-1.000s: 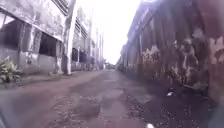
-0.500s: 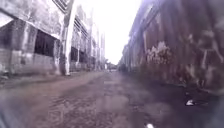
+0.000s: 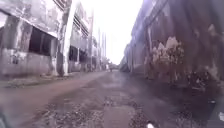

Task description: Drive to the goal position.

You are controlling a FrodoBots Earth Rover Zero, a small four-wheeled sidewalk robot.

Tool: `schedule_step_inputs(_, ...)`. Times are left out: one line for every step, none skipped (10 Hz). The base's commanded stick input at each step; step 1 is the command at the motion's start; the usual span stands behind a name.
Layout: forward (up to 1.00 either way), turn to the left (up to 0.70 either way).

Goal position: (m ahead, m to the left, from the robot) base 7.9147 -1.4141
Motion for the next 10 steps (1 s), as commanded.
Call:
schedule_step_inputs(1.0, 0.0)
schedule_step_inputs(1.0, 0.0)
schedule_step_inputs(1.0, -0.07)
schedule_step_inputs(1.0, -0.4)
schedule_step_inputs(1.0, -0.4)
schedule_step_inputs(1.0, -0.16)
schedule_step_inputs(1.0, 0.0)
schedule_step_inputs(1.0, 0.0)
schedule_step_inputs(1.0, 0.0)
schedule_step_inputs(1.0, 0.0)
